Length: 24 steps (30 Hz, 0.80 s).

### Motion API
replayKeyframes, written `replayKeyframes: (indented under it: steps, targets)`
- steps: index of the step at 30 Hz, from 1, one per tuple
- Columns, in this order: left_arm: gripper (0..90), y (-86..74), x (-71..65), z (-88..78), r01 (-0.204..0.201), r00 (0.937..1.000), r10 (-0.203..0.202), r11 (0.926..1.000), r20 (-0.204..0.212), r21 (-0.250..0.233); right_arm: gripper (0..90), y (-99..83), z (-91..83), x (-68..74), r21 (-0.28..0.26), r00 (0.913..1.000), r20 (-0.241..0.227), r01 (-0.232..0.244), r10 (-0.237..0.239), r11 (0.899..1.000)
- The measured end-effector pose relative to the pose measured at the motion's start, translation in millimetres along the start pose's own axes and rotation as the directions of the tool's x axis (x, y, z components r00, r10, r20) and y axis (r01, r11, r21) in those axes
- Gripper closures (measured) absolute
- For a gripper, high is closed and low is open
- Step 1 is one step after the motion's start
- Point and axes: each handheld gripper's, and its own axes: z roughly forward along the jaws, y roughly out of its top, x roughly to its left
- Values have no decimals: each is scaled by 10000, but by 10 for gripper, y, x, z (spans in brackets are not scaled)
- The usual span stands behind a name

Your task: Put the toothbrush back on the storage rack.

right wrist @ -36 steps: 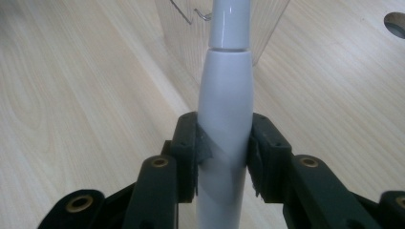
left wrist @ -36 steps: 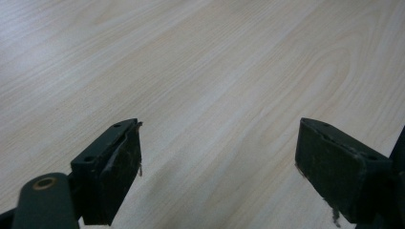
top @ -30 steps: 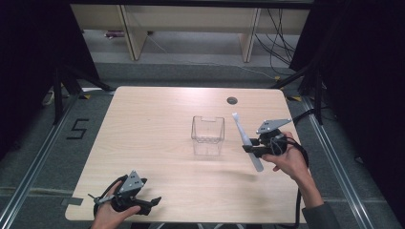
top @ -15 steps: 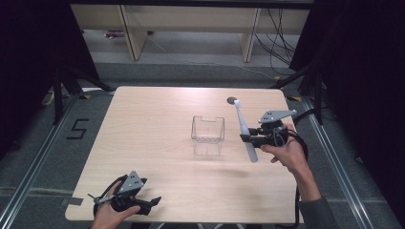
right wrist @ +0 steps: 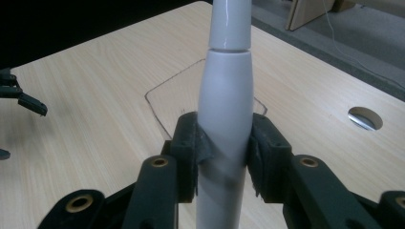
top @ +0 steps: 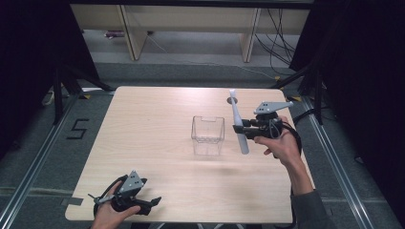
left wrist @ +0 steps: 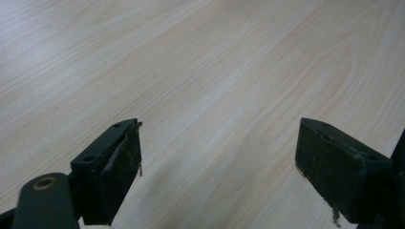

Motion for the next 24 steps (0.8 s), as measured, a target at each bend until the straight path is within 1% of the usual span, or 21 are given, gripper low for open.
replayKeyframes:
  steps: [1,2,3,4,5,6,7,8,10,11,12,13,15,16,18,19,20,21,22,23,24]
  targets:
    - [152,1,0,-3,2,10000,-2,10000,-11,-13,667,17,14,-4,-84,9999,-87,76,-77,9999]
    - [152,1,2,-4,3,10000,-3,10000,-17,-11,667,32,23,8,-163,9999,-104,0,-2,9999]
    - [152,0,3,-4,13,10000,-13,10000,-19,-15,667,51,25,12,-116,9999,-139,5,-6,9999]
    - [152,-1,4,-4,23,10000,-23,10000,-7,-33,667,68,23,15,-111,10000,-96,20,-21,9999]
    - [152,0,3,-4,23,10000,-23,10000,-4,-39,667,85,33,10,-271,9999,-60,126,-128,9996]
    - [152,-1,8,4,19,10000,-19,10000,-5,-87,667,105,29,7,-267,9999,-49,162,-164,9995]
    - [152,0,3,-4,8,10000,-8,10000,1,-21,667,118,42,22,-363,9999,-122,-51,47,9993]
    - [152,-1,2,-2,21,10000,-21,10000,15,-15,667,139,46,13,-340,9999,-125,51,-55,9994]
    - [152,-2,0,-1,24,10000,-23,10000,25,-12,667,175,64,32,-216,9997,-205,-138,133,9997]
    - [152,0,3,-1,22,10000,-22,10000,19,-13,667,193,84,26,-425,9999,-113,35,-40,9991]
    - [152,1,4,-2,31,10000,-31,10000,13,-30,667,216,85,17,-341,9997,-167,152,-157,9993]
    - [152,0,4,-1,30,10000,-30,10000,17,-35,667,233,96,35,-325,9994,-315,-118,108,9994]
    - [152,-1,3,-2,28,10000,-28,10000,25,-27,667,252,100,34,-296,9995,-315,-96,86,9995]
    - [152,-2,2,-3,14,10000,-14,10000,12,-19,667,288,127,29,-373,9994,-316,112,-124,9992]
    - [152,1,6,-4,-23,10000,23,10000,-46,-2,667,319,145,44,-383,9993,-315,208,-220,9991]
    - [152,1,6,-4,-23,10000,23,10000,-46,-2,667,319,145,44,-383,9993,-315,208,-220,9991]
    - [152,0,3,0,21,10000,-21,10000,9,-3,667,347,161,66,-572,9992,-365,141,-162,9983]
    - [152,0,3,0,21,10000,-21,10000,9,-3,667,347,161,66,-572,9992,-365,141,-162,9983]
    - [152,-2,-5,8,99,9999,-98,9999,22,-62,667,389,161,70,-499,9988,-458,167,-190,9986]
    - [152,-1,0,0,6,10000,-6,10000,15,2,667,403,179,86,-584,9990,-434,20,-46,9983]
    - [152,0,0,-2,6,10000,-6,10000,0,-15,667,424,183,84,-436,9987,-509,44,-66,9990]
